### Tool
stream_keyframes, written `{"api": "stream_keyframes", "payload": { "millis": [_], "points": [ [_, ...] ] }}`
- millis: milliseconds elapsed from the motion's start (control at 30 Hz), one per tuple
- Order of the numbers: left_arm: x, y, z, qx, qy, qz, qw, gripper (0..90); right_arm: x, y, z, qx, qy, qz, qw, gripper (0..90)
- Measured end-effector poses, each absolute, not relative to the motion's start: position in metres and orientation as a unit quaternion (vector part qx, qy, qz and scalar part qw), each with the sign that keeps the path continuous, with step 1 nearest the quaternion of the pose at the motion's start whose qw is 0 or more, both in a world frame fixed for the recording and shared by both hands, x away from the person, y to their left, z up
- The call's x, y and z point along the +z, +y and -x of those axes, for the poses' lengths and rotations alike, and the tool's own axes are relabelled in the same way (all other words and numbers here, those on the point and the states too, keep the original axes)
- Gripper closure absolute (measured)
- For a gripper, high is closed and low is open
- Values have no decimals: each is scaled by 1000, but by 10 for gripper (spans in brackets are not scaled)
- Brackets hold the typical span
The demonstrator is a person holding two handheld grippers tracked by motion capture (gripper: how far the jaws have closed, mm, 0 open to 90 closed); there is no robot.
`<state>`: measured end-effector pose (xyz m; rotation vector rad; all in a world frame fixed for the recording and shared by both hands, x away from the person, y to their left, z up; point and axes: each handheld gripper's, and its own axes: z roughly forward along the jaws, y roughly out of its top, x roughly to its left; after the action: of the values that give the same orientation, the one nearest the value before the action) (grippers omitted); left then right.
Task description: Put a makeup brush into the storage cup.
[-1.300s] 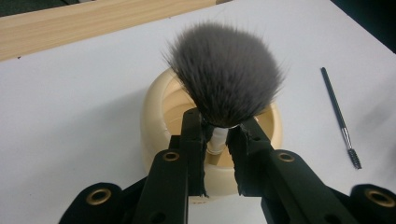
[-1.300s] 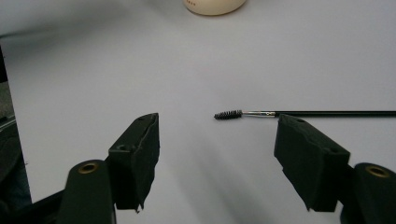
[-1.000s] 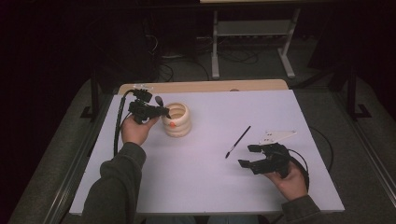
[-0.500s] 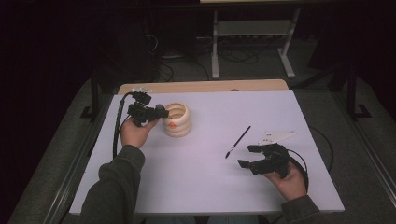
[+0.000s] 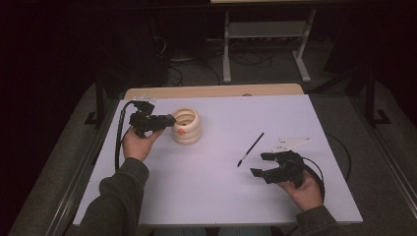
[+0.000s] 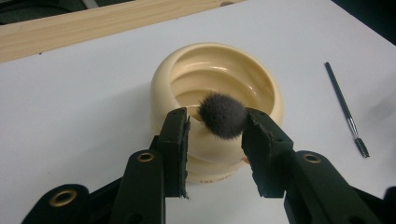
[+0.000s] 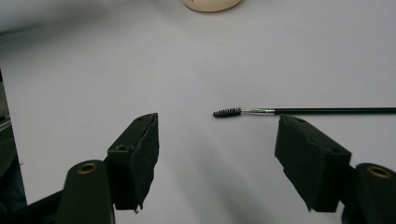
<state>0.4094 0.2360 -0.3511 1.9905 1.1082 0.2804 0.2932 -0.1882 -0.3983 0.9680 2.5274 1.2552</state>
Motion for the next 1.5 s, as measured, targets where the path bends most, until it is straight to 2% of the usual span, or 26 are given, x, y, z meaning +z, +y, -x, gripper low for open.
{"api": "stream_keyframes", "payload": {
  "millis": [700,900,1100,1500],
  "points": [
    [-361,258,-377,112,436,-786,425,558,-397,-194,-292,421,841,-329,86,296],
    [-367,257,-364,122,424,-796,415,537,-397,-197,-293,421,840,-329,91,296],
    [-371,257,-348,110,420,-793,427,500,-397,-199,-292,420,839,-333,92,297],
    [-371,242,-317,118,385,-805,436,454,-396,-203,-293,420,838,-336,96,295]
  ]
}}
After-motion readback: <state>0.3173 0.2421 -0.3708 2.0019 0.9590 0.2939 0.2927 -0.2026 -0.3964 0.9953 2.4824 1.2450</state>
